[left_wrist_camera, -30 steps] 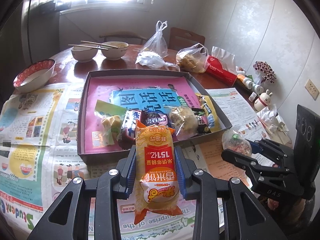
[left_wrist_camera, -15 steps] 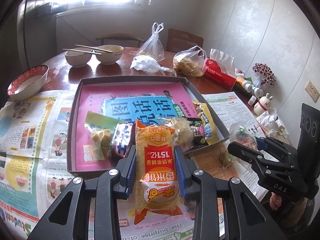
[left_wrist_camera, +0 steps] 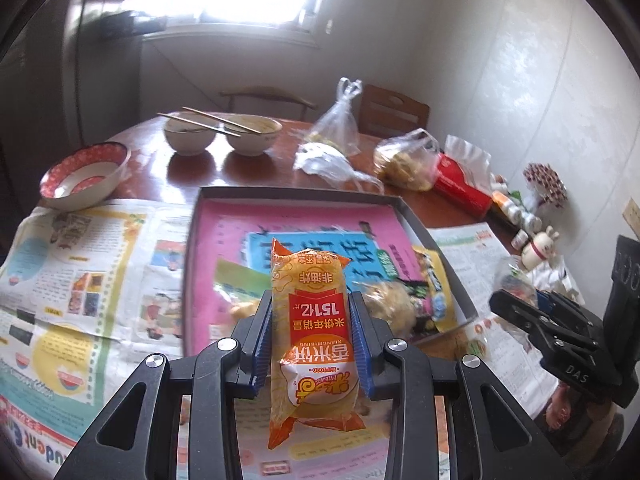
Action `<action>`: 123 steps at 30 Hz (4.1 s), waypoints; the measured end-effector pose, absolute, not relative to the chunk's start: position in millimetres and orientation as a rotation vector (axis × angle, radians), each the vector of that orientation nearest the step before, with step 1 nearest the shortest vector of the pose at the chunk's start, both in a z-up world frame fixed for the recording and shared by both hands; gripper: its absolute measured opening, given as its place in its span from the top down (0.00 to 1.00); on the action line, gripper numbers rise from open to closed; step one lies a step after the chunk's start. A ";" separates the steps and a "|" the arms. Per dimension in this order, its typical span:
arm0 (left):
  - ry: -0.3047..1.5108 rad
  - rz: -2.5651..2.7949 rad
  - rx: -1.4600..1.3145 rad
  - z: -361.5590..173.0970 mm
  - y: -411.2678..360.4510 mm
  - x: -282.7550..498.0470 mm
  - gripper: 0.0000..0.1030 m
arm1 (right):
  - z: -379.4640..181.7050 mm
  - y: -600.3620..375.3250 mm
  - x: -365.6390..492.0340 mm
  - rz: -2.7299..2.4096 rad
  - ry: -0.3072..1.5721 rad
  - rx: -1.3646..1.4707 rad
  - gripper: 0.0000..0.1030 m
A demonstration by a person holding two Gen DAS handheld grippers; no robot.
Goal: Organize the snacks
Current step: 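Carry both held snacks over the grey tray, then lower both snacks into the tray and open both grippers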
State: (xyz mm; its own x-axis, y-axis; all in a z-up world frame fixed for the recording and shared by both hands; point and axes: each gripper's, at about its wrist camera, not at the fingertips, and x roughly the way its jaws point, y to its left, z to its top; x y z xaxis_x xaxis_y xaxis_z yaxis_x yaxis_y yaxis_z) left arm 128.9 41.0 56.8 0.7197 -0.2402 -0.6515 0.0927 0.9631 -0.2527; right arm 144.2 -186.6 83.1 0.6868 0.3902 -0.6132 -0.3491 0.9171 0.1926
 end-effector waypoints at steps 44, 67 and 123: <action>0.829 -0.210 -0.153 6.8 15.7 187.5 0.65 | 53.7 -197.6 182.1 0.359 0.753 0.140 0.61; 0.822 -0.187 -0.199 -4.4 41.3 195.2 0.65 | 36.1 -174.0 205.6 0.307 0.802 0.091 0.61; 0.842 -0.211 -0.238 -1.5 41.7 191.0 0.65 | 33.6 -167.8 200.1 0.265 0.828 0.068 0.46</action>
State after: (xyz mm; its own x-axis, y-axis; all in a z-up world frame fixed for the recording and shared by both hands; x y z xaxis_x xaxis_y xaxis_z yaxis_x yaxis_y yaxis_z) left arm 191.0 41.7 -1.5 0.6478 -0.2776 -0.7094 0.0904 0.9527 -0.2902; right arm 200.1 -167.8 33.6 0.6450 0.2593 -0.7188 -0.2066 0.9648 0.1627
